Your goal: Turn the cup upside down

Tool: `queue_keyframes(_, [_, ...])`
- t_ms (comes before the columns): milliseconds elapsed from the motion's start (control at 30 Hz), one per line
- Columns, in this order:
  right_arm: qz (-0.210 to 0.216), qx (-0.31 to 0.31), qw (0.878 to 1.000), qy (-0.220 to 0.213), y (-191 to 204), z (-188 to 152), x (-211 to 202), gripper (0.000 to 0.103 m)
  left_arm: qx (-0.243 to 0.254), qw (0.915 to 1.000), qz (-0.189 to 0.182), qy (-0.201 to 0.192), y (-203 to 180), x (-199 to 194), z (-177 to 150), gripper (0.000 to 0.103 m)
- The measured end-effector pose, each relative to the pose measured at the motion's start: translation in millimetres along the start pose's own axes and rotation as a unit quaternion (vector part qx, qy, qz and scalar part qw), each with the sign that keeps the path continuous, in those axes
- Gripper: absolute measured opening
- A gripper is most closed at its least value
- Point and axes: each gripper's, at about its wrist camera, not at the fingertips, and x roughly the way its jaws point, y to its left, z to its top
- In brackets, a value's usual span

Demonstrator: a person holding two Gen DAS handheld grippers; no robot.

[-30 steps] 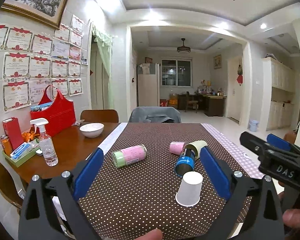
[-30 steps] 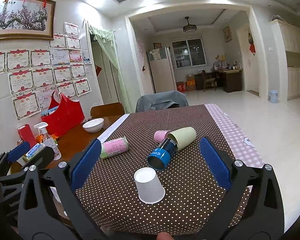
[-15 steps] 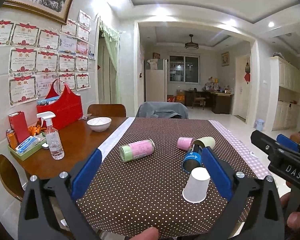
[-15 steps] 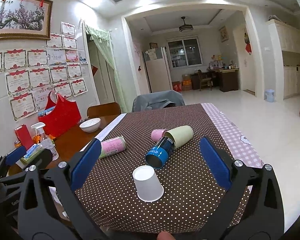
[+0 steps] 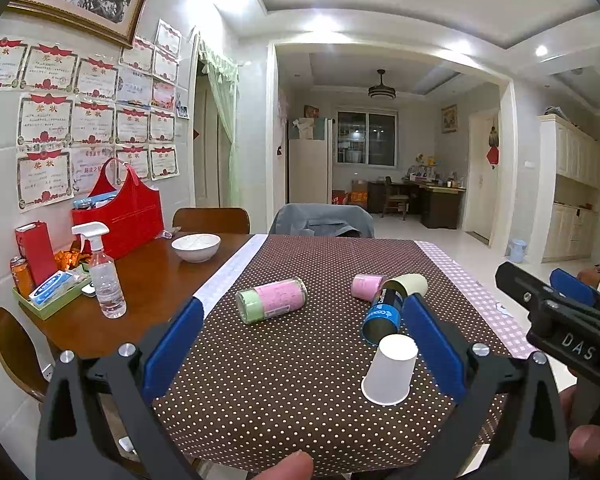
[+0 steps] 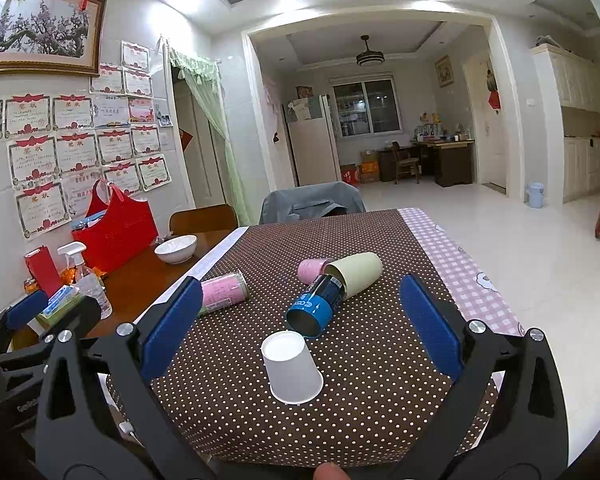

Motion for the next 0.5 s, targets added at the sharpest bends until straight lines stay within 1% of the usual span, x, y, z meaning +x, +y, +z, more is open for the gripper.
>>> queue_keyframes(500, [-0.002,-0.001,1.0,-0.001,1.0,-1.9,1.4,0.097,0.006,1.0,0.007,0.001,-1.1,-1.5,-0.7,0.098])
